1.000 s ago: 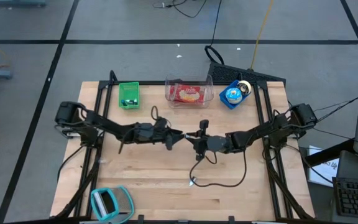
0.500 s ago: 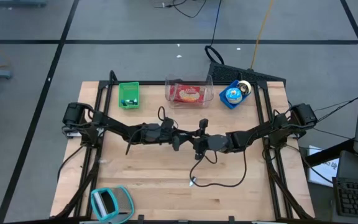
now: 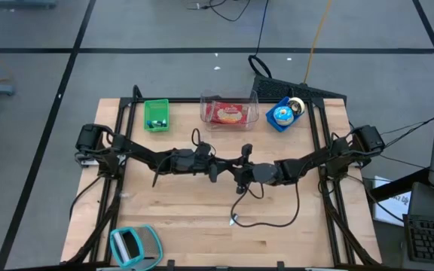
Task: Pick & Place Food Item
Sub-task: Put the brown food coloring bottle into the green bin
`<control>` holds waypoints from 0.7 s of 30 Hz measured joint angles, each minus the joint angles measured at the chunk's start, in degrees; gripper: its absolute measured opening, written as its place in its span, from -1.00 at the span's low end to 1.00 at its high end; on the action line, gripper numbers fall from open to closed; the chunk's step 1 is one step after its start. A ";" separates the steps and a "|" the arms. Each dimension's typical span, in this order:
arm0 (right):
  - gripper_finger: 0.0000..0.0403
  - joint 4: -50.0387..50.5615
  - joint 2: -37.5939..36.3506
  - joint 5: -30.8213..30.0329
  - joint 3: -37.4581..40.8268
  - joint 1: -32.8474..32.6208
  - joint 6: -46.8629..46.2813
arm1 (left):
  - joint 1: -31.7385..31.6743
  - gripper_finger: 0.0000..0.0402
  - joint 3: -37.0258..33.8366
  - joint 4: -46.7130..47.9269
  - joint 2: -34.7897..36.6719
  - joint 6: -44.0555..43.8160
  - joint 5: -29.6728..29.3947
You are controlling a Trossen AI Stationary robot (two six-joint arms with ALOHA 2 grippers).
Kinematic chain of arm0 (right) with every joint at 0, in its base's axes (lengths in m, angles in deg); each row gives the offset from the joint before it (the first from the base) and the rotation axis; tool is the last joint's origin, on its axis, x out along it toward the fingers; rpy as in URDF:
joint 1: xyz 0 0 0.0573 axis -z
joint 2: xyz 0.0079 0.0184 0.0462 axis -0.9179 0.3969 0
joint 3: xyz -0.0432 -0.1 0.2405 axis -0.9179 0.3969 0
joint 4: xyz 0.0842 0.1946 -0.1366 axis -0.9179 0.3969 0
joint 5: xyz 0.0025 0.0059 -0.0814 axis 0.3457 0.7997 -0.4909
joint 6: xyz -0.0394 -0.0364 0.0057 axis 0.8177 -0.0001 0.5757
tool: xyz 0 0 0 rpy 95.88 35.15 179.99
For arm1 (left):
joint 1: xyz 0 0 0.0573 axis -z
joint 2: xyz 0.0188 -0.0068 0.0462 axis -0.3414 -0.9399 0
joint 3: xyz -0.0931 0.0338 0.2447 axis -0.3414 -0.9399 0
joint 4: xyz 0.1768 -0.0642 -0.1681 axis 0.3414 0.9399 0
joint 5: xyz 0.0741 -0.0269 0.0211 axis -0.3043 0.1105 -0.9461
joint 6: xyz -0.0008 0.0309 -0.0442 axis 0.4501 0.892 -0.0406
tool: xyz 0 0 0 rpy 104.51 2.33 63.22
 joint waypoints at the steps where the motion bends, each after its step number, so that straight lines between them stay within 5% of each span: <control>1: -0.69 0.00 0.00 0.00 0.02 -0.03 0.06 | 0.00 -0.43 -0.02 0.02 0.00 0.00 0.12; 6: -0.62 0.15 -0.02 0.08 0.07 -0.09 0.21 | -0.05 -0.62 -0.07 0.16 0.00 0.39 0.17; 13: -0.36 -0.27 -0.02 -0.38 0.03 -0.55 -2.22 | -1.29 -0.52 -0.04 0.43 0.37 2.37 0.37; 21: -0.20 2.22 -2.79 -12.78 -0.04 -4.51 -6.60 | -4.01 -0.72 -0.04 3.49 5.28 8.54 3.16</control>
